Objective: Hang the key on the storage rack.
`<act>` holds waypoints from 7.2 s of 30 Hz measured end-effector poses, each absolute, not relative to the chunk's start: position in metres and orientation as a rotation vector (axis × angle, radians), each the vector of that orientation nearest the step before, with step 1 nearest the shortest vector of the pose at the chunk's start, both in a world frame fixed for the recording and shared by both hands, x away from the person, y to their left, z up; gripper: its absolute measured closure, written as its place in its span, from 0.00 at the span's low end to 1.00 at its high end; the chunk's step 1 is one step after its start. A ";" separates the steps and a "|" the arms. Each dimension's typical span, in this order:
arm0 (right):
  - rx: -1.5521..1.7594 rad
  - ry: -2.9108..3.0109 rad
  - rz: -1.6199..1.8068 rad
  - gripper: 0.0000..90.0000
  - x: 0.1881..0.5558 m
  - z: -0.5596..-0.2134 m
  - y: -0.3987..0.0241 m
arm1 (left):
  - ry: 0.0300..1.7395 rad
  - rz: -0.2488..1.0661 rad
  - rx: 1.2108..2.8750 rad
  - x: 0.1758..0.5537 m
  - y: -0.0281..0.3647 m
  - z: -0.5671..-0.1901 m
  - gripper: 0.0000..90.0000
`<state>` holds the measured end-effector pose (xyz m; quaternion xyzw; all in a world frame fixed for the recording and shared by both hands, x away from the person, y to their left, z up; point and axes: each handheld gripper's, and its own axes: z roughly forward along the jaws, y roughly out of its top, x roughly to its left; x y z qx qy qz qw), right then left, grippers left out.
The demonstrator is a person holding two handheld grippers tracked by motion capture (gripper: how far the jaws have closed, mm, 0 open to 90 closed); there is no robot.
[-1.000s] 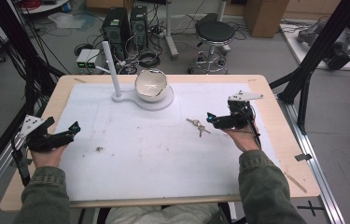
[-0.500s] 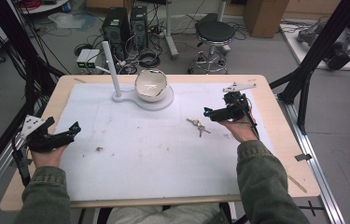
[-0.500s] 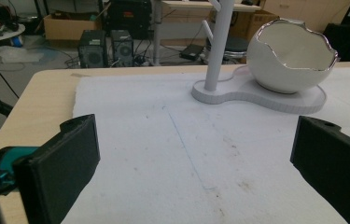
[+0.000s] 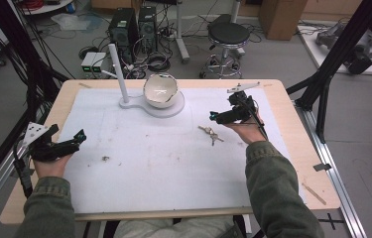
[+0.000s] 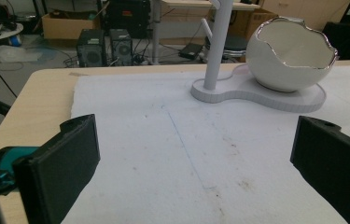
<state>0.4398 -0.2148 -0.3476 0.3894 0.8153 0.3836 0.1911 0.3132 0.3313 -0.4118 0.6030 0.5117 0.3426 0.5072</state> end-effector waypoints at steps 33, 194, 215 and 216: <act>1.067 2.571 0.798 0.01 0.491 -0.388 -0.166 | 1.237 0.827 1.456 0.315 0.332 -0.413 0.02; 0.915 2.494 1.068 0.92 0.474 -0.236 -0.081 | 1.245 0.813 1.431 0.315 0.335 -0.415 0.02; 0.792 2.528 1.138 0.92 0.480 -0.206 -0.018 | 1.250 0.802 1.407 0.315 0.338 -0.416 0.02; 0.776 2.531 1.137 0.92 0.480 -0.204 -0.012 | 1.251 0.803 1.406 0.315 0.338 -0.416 0.02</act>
